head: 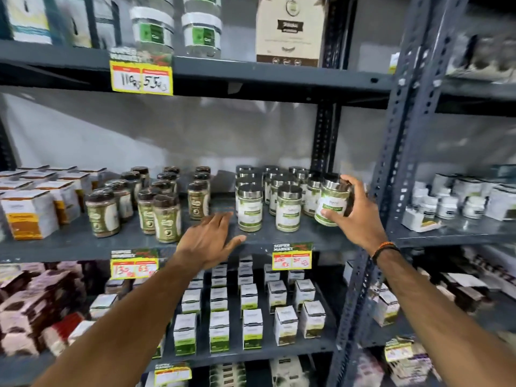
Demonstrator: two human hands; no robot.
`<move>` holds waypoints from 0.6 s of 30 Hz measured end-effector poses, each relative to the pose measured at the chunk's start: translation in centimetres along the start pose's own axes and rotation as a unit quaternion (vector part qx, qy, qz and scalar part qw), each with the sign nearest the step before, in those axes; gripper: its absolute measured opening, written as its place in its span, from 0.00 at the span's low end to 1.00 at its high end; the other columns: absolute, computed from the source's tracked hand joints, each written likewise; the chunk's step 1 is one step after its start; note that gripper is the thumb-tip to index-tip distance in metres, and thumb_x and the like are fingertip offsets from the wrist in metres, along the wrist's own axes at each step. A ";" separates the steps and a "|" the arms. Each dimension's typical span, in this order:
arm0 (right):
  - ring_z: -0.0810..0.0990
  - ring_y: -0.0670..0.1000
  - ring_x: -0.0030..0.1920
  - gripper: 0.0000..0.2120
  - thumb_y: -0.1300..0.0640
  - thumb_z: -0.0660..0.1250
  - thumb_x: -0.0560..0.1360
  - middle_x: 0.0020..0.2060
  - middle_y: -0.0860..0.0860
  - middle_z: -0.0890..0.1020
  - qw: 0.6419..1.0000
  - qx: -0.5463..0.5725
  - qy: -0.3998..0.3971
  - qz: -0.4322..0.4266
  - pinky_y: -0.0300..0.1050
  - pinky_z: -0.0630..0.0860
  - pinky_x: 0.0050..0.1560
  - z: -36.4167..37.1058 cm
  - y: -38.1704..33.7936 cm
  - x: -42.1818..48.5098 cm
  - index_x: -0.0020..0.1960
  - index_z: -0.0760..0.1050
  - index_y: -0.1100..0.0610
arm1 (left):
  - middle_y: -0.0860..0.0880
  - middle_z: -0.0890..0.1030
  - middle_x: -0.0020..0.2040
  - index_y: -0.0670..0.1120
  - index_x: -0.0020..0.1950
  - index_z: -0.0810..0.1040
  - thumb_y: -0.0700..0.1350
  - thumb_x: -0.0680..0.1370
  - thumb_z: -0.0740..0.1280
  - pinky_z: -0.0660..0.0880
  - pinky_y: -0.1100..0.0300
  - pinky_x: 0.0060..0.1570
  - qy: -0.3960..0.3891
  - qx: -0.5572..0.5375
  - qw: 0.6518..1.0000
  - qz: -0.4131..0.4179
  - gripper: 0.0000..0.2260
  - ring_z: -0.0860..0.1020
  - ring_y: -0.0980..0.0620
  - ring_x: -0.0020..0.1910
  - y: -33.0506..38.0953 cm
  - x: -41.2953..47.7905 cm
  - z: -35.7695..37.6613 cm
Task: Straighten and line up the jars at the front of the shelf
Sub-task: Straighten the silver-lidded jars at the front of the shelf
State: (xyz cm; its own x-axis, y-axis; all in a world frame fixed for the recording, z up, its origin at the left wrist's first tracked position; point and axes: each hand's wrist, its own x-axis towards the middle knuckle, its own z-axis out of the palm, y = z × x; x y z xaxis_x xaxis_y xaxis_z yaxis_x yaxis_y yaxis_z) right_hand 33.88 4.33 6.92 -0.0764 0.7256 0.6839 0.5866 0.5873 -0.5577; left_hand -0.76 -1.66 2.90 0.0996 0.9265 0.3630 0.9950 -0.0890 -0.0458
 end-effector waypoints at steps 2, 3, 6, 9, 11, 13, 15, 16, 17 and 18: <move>0.79 0.48 0.55 0.40 0.55 0.81 0.69 0.57 0.45 0.79 1.000 -0.002 -0.003 0.015 0.41 0.73 0.60 0.5 1.2 0.1 0.74 0.63 0.43 | 0.44 0.68 0.77 0.47 0.80 0.59 0.75 0.75 0.40 0.76 0.41 0.62 -0.021 -0.010 1.000 -0.006 0.44 0.69 0.42 0.74 -0.2 0.3 1.5; 0.79 0.49 0.55 0.40 0.56 0.81 0.69 0.56 0.45 0.79 1.000 -0.003 -0.006 0.021 0.43 0.73 0.60 0.8 1.7 0.2 0.73 0.62 0.43 | 0.44 0.68 0.78 0.46 0.79 0.60 0.75 0.75 0.41 0.75 0.41 0.62 -0.031 -0.015 0.999 -0.008 0.44 0.69 0.42 0.74 -0.2 0.5 2.0; 0.79 0.50 0.55 0.41 0.57 0.80 0.70 0.56 0.46 0.80 0.999 -0.007 -0.015 0.043 0.44 0.73 0.60 1.8 2.9 0.5 0.74 0.61 0.45 | 0.46 0.66 0.80 0.47 0.79 0.61 0.74 0.77 0.43 0.74 0.40 0.64 -0.044 -0.020 0.999 -0.001 0.41 0.67 0.43 0.76 -0.5 1.1 3.0; 0.79 0.51 0.55 0.42 0.59 0.80 0.71 0.57 0.47 0.80 0.997 -0.009 -0.036 0.070 0.44 0.73 0.59 2.8 3.8 0.7 0.75 0.59 0.46 | 0.47 0.65 0.80 0.48 0.80 0.60 0.73 0.78 0.43 0.72 0.42 0.67 -0.036 -0.011 0.999 0.007 0.39 0.67 0.43 0.76 -0.9 1.5 3.5; 0.81 0.52 0.57 0.43 0.60 0.80 0.70 0.59 0.49 0.81 0.996 -0.015 -0.047 0.076 0.46 0.75 0.61 3.5 4.3 0.9 0.76 0.58 0.45 | 0.46 0.67 0.80 0.48 0.80 0.61 0.73 0.79 0.44 0.71 0.44 0.69 -0.019 0.003 1.000 0.011 0.38 0.68 0.44 0.75 -1.0 1.5 3.9; 0.82 0.53 0.57 0.44 0.60 0.79 0.71 0.59 0.49 0.81 0.995 -0.020 -0.048 0.080 0.47 0.75 0.63 3.9 4.4 1.0 0.76 0.57 0.45 | 0.46 0.68 0.79 0.48 0.79 0.62 0.72 0.80 0.44 0.71 0.45 0.70 -0.008 0.011 1.000 0.014 0.38 0.69 0.44 0.75 -1.1 1.4 4.0; 0.81 0.53 0.57 0.46 0.60 0.79 0.71 0.61 0.50 0.82 0.995 -0.027 -0.047 0.087 0.42 0.71 0.62 4.2 4.4 1.0 0.79 0.54 0.45 | 0.45 0.70 0.78 0.48 0.79 0.63 0.72 0.80 0.44 0.72 0.45 0.69 -0.001 0.012 1.000 0.015 0.38 0.71 0.43 0.74 -1.0 1.3 4.1; 0.81 0.53 0.57 0.49 0.59 0.79 0.72 0.62 0.51 0.82 0.994 -0.025 -0.043 0.095 0.42 0.71 0.62 4.3 4.4 0.9 0.80 0.51 0.46 | 0.45 0.70 0.78 0.47 0.79 0.64 0.72 0.80 0.44 0.72 0.45 0.68 0.002 0.011 1.000 0.015 0.38 0.71 0.43 0.73 -1.0 1.3 4.1; 0.82 0.53 0.58 0.51 0.57 0.79 0.71 0.62 0.51 0.82 0.993 -0.018 -0.035 0.107 0.44 0.71 0.63 4.4 4.3 0.7 0.82 0.48 0.46 | 0.45 0.71 0.77 0.47 0.79 0.64 0.72 0.80 0.44 0.73 0.45 0.68 0.007 0.012 1.000 0.015 0.38 0.72 0.43 0.73 -1.0 1.3 4.2; 0.82 0.54 0.60 0.54 0.54 0.80 0.70 0.63 0.52 0.82 0.992 -0.007 -0.020 0.125 0.46 0.72 0.65 4.5 4.2 0.4 0.82 0.46 0.47 | 0.45 0.71 0.77 0.47 0.78 0.65 0.72 0.80 0.45 0.73 0.45 0.67 0.011 0.013 1.000 0.015 0.38 0.72 0.43 0.73 -1.0 1.3 4.2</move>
State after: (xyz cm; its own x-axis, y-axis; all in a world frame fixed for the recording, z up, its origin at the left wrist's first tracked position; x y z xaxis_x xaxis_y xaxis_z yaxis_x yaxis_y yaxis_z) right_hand 32.63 8.71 2.73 0.0401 0.8616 0.5060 0.6029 0.3829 -0.6999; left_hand -1.65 1.18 -0.50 0.1293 0.9150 0.3822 0.9910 -0.1060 -0.0816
